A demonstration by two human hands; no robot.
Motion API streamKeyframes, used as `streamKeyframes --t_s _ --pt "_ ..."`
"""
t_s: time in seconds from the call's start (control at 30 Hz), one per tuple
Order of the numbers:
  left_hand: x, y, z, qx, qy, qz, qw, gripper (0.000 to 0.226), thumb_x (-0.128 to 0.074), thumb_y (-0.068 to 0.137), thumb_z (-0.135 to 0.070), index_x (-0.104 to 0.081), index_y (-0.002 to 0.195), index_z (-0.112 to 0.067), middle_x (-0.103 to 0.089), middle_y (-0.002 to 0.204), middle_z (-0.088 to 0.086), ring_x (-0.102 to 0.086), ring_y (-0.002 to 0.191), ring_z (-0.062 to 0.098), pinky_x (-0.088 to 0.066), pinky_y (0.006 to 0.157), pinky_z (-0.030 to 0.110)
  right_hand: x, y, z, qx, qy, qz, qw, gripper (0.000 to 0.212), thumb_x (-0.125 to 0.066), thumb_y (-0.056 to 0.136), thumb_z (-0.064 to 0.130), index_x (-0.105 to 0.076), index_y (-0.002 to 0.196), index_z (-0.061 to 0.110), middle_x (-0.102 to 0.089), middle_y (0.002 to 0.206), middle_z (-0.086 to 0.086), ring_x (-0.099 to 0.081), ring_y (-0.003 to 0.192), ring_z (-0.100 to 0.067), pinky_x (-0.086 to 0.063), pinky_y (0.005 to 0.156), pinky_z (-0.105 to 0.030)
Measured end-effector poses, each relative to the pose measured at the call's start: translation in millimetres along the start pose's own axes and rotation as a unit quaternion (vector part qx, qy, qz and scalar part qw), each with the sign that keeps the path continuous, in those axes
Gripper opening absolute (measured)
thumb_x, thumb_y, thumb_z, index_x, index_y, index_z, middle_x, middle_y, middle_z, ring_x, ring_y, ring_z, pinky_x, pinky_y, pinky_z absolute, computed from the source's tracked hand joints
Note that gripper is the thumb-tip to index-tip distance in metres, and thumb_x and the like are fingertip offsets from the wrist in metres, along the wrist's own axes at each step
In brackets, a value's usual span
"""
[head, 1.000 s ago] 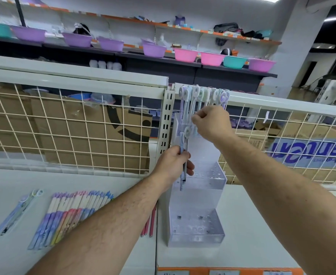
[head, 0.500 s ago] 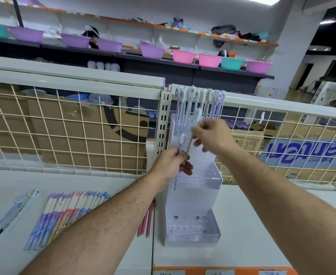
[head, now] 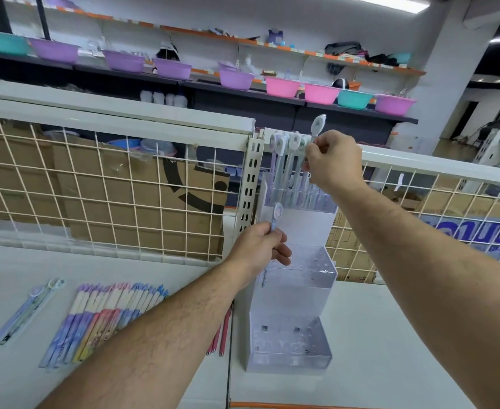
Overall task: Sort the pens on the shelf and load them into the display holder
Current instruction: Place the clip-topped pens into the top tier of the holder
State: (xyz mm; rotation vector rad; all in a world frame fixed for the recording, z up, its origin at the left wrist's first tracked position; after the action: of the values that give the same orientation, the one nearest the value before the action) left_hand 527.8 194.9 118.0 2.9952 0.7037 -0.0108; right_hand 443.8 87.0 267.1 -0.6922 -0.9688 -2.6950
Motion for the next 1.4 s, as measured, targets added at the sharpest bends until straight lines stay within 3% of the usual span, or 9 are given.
streamKeyframes --t_s 0.27,0.43,0.57,0.73,0.87,1.03,1.2,1.3,1.4 --pt "1 2 2 0.006 0.006 0.001 1.0 0.022 -0.044 0.103 -0.013 -0.061 0.096 -0.002 -0.072 0.075 0.012 -0.071 0.066 0.027 -0.053 0.072 0.033 -15 -4 -5 -0.006 -0.089 0.079 0.993 0.026 -0.058 0.097 0.016 -0.068 0.075 0.009 -0.072 0.079 -0.013 -0.073 0.078 -0.03 -0.062 0.073 -0.048" --pt "1 1 1 0.007 0.007 0.002 1.0 0.023 -0.043 0.104 -0.013 -0.061 0.095 -0.002 -0.072 0.074 0.013 -0.071 0.066 0.028 -0.053 0.074 0.034 -21 -7 -9 -0.015 -0.142 0.073 0.987 0.031 -0.059 0.097 0.023 -0.06 0.067 0.016 -0.063 0.066 -0.004 -0.068 0.068 -0.026 -0.057 0.064 -0.035" --pt "1 1 1 0.008 0.015 0.001 1.0 0.023 -0.043 0.104 -0.014 -0.061 0.095 -0.003 -0.073 0.074 0.011 -0.071 0.067 0.027 -0.054 0.078 0.037 -16 -13 -7 0.02 -0.107 0.013 0.994 0.01 -0.064 0.092 0.027 -0.057 0.096 0.02 -0.059 0.074 0.006 -0.06 0.068 -0.017 -0.056 0.064 -0.038" --pt "0 1 1 0.009 0.02 -0.001 1.0 0.023 -0.043 0.103 -0.014 -0.062 0.094 -0.005 -0.073 0.074 0.01 -0.072 0.069 0.028 -0.053 0.09 0.045 -10 -14 3 0.11 -0.05 -0.008 0.993 0.046 -0.062 0.09 0.015 -0.049 0.131 0.029 -0.056 0.063 0.007 -0.056 0.059 -0.012 -0.054 0.058 -0.035" --pt "0 -1 0 0.011 0.016 -0.001 1.0 0.023 -0.043 0.103 -0.013 -0.062 0.094 -0.004 -0.073 0.074 0.012 -0.071 0.067 0.027 -0.056 0.079 0.039 -13 -10 5 0.112 -0.09 0.027 0.989 0.042 -0.058 0.093 0.017 -0.052 0.131 0.034 -0.063 0.081 0.002 -0.062 0.068 -0.021 -0.059 0.066 -0.045" --pt "0 -2 -2 0.011 0.02 -0.001 1.0 0.022 -0.044 0.103 -0.012 -0.063 0.094 -0.004 -0.073 0.078 0.015 -0.071 0.069 0.028 -0.055 0.077 0.036 -11 1 3 0.129 -0.116 -0.015 0.985 0.033 -0.066 0.093 0.025 -0.059 0.124 0.036 -0.053 0.116 0.002 -0.056 0.087 -0.017 -0.048 0.071 -0.032" --pt "1 -2 -2 0.011 0.028 0.001 1.0 0.023 -0.044 0.103 -0.014 -0.063 0.094 -0.007 -0.073 0.079 0.014 -0.072 0.069 0.027 -0.055 0.076 0.035 -9 7 4 0.135 -0.127 -0.018 0.983 0.036 -0.065 0.094 0.021 -0.057 0.128 0.027 -0.064 0.113 -0.001 -0.058 0.091 -0.021 -0.053 0.075 -0.036" --pt "1 -1 -1 0.012 0.032 0.001 0.999 0.023 -0.044 0.103 -0.015 -0.063 0.094 -0.007 -0.073 0.079 0.013 -0.073 0.07 0.027 -0.054 0.077 0.035 -10 7 3 0.127 -0.118 -0.028 0.985 0.031 -0.064 0.093 0.02 -0.061 0.124 0.027 -0.061 0.108 0.003 -0.058 0.09 -0.018 -0.053 0.074 -0.035" --pt "2 0 0 0.012 0.028 0.002 1.0 0.023 -0.044 0.103 -0.015 -0.063 0.094 -0.007 -0.073 0.079 0.013 -0.073 0.07 0.027 -0.054 0.077 0.035 -11 7 1 0.134 -0.123 -0.028 0.983 0.034 -0.063 0.094 0.022 -0.062 0.127 0.03 -0.054 0.121 0.002 -0.053 0.088 -0.015 -0.051 0.075 -0.033"
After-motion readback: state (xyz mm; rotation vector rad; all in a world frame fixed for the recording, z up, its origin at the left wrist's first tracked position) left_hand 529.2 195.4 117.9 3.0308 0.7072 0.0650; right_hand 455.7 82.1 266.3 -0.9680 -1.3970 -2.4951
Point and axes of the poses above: each hand's wrist, its own y-axis towards the middle knuckle, its own x-axis out of the back of the hand, z = x × y, the point moved 2 cm from there along y, towards the middle knuckle
